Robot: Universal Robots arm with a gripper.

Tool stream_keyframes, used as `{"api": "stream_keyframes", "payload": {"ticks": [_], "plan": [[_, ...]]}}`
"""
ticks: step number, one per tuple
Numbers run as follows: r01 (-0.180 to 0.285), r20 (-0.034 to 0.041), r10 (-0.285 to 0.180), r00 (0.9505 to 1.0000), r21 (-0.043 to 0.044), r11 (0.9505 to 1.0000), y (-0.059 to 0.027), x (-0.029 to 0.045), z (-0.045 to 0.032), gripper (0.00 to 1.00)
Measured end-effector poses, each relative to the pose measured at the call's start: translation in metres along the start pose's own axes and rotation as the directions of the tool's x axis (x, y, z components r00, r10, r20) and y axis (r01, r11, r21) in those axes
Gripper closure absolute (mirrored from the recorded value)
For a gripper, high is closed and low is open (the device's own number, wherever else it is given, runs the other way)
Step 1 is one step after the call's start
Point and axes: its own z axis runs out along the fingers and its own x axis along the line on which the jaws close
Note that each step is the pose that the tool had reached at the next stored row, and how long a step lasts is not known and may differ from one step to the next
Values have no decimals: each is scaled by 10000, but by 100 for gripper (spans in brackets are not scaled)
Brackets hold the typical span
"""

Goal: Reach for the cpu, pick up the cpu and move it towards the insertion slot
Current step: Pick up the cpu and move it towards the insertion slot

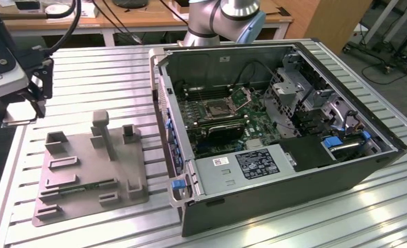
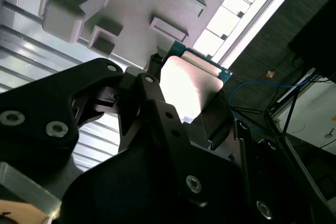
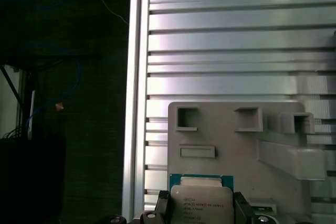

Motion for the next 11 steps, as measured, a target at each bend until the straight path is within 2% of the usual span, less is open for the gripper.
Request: {"api": "stream_keyframes", "payload": {"ticks": [11], "plan": [[0,0,0,10000,-1,10000,16,5,-186,45]]}}
